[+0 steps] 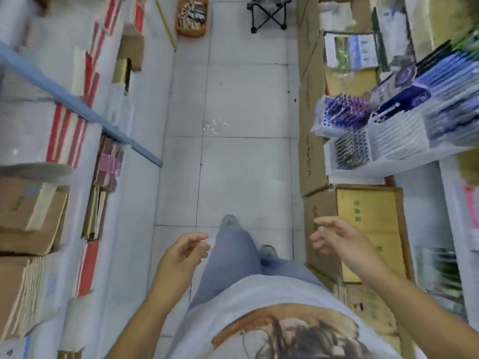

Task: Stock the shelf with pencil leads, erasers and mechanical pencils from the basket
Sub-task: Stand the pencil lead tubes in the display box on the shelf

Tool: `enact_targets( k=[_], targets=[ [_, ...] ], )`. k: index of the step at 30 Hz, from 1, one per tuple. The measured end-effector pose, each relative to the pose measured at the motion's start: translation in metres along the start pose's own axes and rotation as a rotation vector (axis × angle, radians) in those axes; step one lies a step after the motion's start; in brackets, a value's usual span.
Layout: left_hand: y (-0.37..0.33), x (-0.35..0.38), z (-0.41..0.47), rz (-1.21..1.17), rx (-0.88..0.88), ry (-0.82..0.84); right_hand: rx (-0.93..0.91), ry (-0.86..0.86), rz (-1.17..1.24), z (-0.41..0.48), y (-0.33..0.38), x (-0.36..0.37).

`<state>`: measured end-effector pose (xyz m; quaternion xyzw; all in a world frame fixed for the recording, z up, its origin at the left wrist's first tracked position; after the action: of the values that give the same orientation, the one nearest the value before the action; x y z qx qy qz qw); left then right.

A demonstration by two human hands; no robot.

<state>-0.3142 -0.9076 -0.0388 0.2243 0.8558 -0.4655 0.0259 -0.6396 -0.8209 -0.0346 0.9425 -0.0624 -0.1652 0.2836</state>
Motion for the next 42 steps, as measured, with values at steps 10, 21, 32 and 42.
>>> enact_targets(
  k=[10, 21, 32, 42],
  targets=[
    [-0.115, -0.046, 0.246, 0.041, -0.012, 0.0, 0.028, -0.006, 0.043, 0.166, 0.217, 0.013],
    [-0.327, -0.012, 0.512, 0.07, 0.097, 0.098, 0.141, -0.085, 0.155, 0.343, 0.384, -0.055],
    [-0.447, -0.016, 0.669, -0.067, -0.023, -0.106, 0.01, 0.116, -0.047, 0.523, 0.659, -0.089],
    [-0.542, -0.07, 0.862, -0.045, -0.044, -0.123, -0.016, 0.15, -0.103, 0.66, 0.841, -0.051]
  ],
)
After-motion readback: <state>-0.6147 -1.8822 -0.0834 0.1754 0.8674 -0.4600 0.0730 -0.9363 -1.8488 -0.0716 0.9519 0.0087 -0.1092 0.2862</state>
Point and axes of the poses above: each hand's wrist, its own z-axis towards the middle knuckle, its own x-axis out of the palm, y = z × x, the point moved 4 cm from there along z, towards the middle knuckle, and after that the axes turned 7 degrees about x, right-handed, at the moved point
